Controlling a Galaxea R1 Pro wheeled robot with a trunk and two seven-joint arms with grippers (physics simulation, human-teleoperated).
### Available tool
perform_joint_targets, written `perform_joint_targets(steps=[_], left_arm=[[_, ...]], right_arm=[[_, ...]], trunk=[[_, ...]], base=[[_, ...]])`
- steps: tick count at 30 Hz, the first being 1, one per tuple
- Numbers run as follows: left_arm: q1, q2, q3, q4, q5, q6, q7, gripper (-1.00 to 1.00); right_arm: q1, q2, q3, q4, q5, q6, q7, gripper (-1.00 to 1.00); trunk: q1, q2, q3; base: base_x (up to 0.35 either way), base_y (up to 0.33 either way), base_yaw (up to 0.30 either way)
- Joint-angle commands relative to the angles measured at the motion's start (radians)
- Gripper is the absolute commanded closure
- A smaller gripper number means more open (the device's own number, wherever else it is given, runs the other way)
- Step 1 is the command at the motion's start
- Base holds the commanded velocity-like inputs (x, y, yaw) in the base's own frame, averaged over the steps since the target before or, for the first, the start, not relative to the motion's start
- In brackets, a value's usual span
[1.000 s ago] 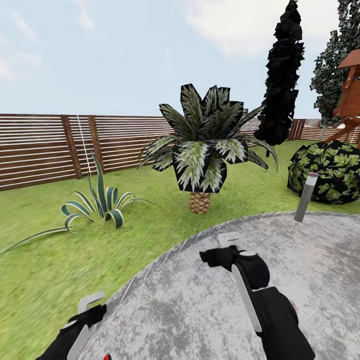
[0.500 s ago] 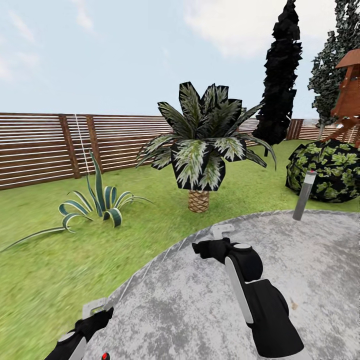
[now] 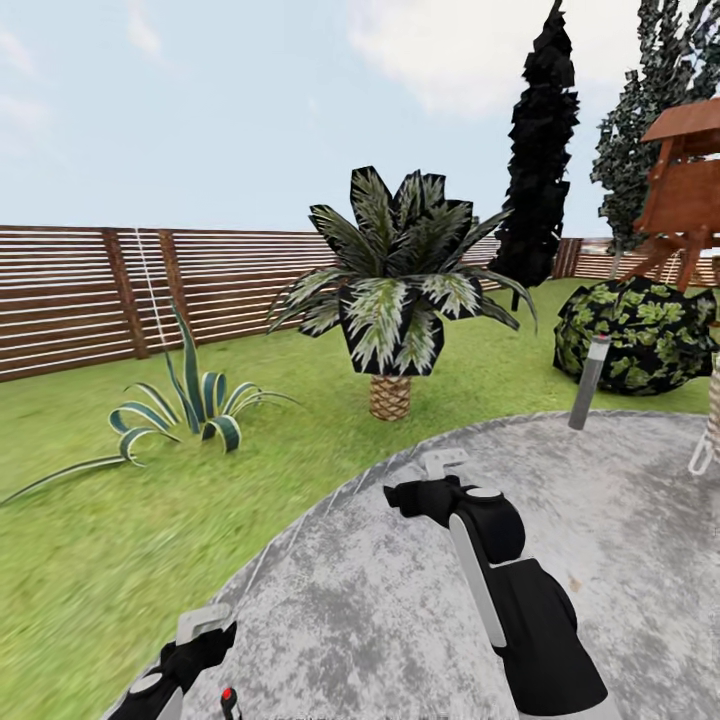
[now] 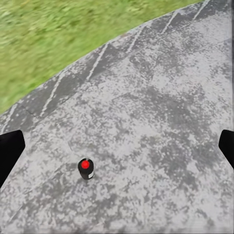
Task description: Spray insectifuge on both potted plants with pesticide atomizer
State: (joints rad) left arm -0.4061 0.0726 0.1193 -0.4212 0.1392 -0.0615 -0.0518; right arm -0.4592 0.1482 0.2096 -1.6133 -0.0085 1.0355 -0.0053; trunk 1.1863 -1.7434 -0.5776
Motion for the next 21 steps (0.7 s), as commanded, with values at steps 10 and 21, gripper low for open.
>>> perform_joint_targets(steps=[10, 21], left_arm=[[0.0, 0.005, 0.0, 0.004, 0.007, -0.007, -0.016, -1.0], [-0.001, 0.0, -0.001, 0.001, 0.004, -0.006, -0.01, -1.0]], right_arm=[[0.0, 0.001, 0.002, 0.0, 0.0, 0.002, -0.001, -1.0], [0.008, -0.001, 0.004, 0.0, -0.001, -0.001, -0.001, -1.0]], trunk=[[0.0, -0.001, -0.001], [0.0, -0.001, -0.001]], base=[[0.021, 0.315, -0.269], [0.154, 0.223, -0.07]])
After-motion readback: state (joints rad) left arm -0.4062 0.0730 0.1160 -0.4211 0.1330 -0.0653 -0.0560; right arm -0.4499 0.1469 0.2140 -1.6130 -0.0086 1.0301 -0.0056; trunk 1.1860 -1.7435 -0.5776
